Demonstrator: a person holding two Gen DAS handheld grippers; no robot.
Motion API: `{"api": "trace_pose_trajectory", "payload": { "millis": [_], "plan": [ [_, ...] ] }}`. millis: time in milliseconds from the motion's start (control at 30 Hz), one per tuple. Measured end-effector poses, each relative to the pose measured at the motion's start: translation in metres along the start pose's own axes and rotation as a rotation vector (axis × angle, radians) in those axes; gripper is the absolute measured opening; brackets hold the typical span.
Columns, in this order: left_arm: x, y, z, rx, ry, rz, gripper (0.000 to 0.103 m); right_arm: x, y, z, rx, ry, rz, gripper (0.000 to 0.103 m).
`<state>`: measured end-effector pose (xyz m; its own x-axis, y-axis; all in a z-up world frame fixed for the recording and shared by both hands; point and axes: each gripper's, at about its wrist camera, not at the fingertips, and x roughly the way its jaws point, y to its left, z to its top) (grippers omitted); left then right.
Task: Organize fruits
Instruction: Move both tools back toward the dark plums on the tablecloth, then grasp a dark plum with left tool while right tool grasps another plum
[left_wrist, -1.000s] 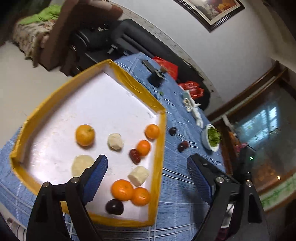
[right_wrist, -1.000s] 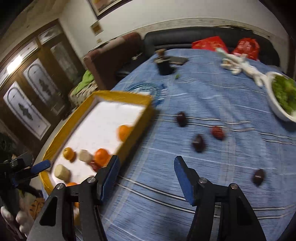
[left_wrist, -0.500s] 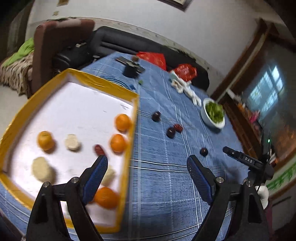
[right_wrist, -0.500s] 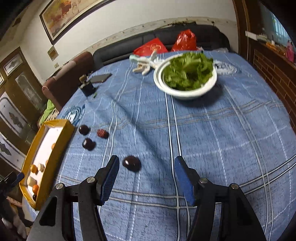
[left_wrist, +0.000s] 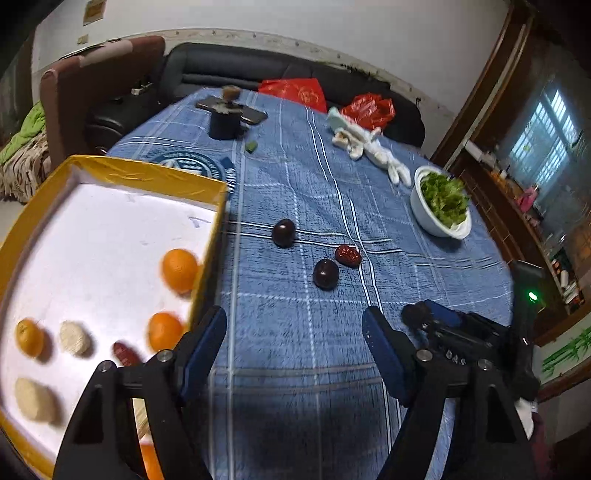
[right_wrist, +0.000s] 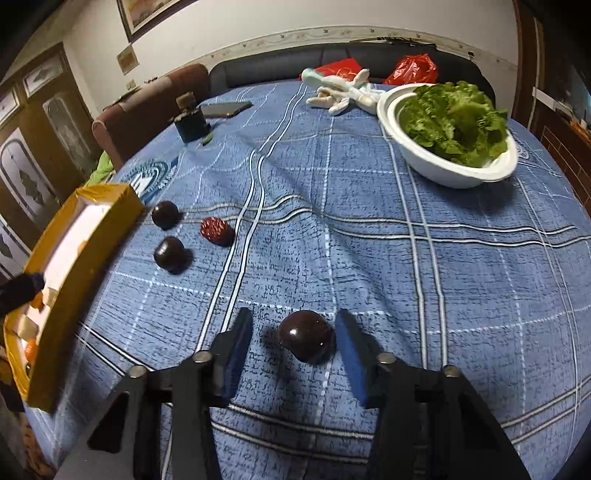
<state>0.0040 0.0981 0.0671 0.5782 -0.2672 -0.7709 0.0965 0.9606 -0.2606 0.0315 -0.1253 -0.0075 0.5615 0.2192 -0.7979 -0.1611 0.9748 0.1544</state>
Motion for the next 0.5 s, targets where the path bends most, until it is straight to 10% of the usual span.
{"api": "trace_pose_trajectory", "payload": {
  "millis": [500],
  "plan": [
    [0.097,-0.037,0.022,0.117,0.069,0.101,0.075,-0.009,-0.014,-0.003,0.047,-0.038,0.035,0.029]
  ]
}}
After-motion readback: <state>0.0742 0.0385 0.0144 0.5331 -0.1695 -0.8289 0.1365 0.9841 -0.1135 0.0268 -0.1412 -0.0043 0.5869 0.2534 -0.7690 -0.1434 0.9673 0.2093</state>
